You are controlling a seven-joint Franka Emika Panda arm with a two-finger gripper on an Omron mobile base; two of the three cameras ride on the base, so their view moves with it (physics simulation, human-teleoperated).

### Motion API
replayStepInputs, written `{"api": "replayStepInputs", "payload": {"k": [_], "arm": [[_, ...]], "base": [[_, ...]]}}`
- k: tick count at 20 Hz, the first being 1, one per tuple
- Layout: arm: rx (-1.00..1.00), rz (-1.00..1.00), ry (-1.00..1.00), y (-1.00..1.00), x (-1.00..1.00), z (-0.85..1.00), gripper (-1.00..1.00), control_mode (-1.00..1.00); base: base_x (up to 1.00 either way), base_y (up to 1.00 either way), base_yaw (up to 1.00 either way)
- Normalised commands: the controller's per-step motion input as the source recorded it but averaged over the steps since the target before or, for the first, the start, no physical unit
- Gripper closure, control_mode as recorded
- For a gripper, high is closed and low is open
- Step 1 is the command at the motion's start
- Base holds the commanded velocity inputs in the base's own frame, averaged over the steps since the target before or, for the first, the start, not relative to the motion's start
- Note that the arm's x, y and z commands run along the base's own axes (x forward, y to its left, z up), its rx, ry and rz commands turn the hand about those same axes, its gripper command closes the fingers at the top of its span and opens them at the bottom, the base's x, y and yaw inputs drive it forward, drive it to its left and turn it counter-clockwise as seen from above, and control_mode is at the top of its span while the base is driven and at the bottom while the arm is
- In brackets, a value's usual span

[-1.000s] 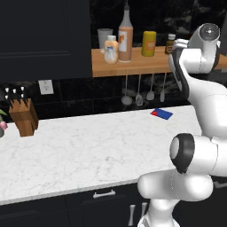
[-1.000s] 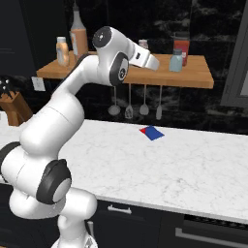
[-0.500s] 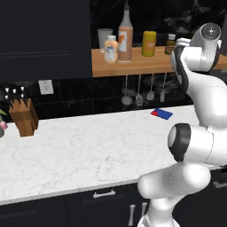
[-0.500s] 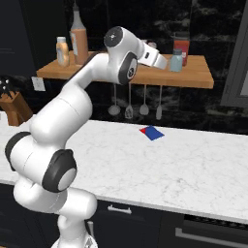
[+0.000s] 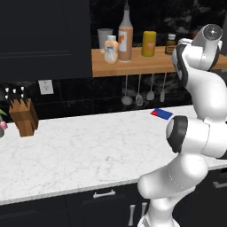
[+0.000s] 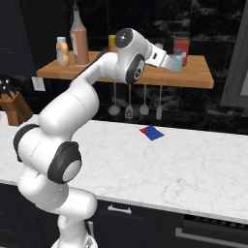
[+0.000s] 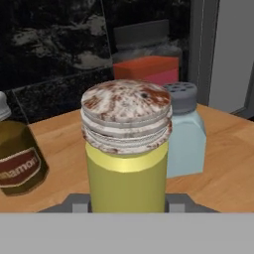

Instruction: Put the shaker and condiment bottle from the counter next to their counterparts in the cabinet.

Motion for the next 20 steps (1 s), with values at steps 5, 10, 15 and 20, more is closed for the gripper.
{"api": "replayStepInputs", "payload": {"k": [5,10,15,20], "arm": [[0.00,0.00,-0.02,-0.16,0.17,-0.14,1.00,-1.00],[0.00,0.00,-0.01,-0.09,0.19,-0.14,1.00,-1.00],[0.00,0.00,-0.02,0.00,0.12,-0.24,1.00,-1.00],[0.00,0.00,-0.01,0.00,0.16,-0.20,1.00,-1.00]], "base": [[0.00,0.00,0.00],[0.00,0.00,0.00],[0.00,0.00,0.00],[0.00,0.00,0.00]]}}
